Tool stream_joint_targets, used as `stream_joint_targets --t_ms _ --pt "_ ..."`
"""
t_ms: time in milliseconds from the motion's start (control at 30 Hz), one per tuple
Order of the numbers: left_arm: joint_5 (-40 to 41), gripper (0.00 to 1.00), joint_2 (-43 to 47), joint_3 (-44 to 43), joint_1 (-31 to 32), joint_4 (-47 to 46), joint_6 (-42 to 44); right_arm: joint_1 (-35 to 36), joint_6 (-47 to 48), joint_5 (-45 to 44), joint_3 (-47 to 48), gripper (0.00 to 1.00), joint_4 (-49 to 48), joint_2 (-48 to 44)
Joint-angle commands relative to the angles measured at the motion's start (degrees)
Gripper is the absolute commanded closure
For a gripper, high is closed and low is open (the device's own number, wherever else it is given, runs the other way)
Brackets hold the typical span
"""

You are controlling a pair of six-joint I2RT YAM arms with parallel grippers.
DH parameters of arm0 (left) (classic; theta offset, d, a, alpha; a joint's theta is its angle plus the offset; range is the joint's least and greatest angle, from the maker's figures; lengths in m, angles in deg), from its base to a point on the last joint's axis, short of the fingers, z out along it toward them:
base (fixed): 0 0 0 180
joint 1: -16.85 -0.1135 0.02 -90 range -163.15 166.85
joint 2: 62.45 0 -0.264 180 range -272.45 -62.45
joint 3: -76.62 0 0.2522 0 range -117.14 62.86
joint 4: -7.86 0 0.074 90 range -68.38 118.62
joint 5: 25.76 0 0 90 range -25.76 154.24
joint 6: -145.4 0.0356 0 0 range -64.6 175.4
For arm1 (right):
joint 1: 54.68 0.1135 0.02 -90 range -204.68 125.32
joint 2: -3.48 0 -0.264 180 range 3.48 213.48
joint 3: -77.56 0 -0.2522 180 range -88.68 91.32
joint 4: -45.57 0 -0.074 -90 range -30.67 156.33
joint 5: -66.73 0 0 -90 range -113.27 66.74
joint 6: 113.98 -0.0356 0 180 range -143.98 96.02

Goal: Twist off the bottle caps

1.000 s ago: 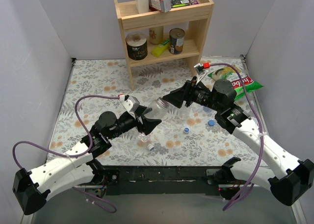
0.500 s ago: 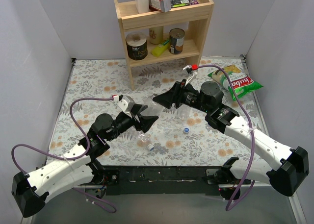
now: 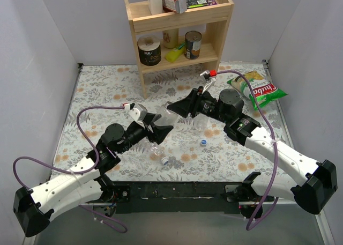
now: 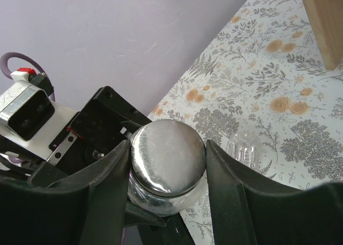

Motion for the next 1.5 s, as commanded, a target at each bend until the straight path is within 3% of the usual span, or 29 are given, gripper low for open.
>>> stream_joint_targets --t_ms 0,300,733,800,833,933,1067,1467 --pt "-0.62 0.42 -2.06 -1.78 0.22 0.75 -0.34 0.75 3.57 -1.18 1.25 0.99 -1.82 -0.02" --pt "-8.0 0.26 -6.54 -5.03 -0.04 2.6 -2.98 1.45 9.72 -2.49 3.35 0.99 2.92 1.04" --pt "-13.1 0.18 -9.97 -5.74 -1.88 2.25 -5.35 2.33 14.21 -1.8 3.53 0.99 3.11 1.21" --pt "-14.24 0.22 -9.97 -5.65 -2.41 1.64 -6.05 2.33 14.29 -1.71 3.09 0.99 2.75 1.04" --pt "-14.68 0.31 -9.89 -5.3 -3.02 1.37 -6.32 2.24 14.29 -1.62 2.92 0.99 2.49 0.95" --pt "-18.36 0.44 -9.8 -4.6 -4.78 -0.56 -7.55 2.16 14.56 -0.75 2.13 0.99 1.79 0.51" --pt "-23.99 0.55 -10.33 -3.81 -7.51 -3.37 -9.39 1.63 15.61 1.27 1.42 0.99 1.0 -0.28" --pt "-39.28 0.62 -10.42 -1.87 -9.97 -12.16 -11.68 -6.19 14.56 26.48 -2.26 0.99 -9.89 -0.2"
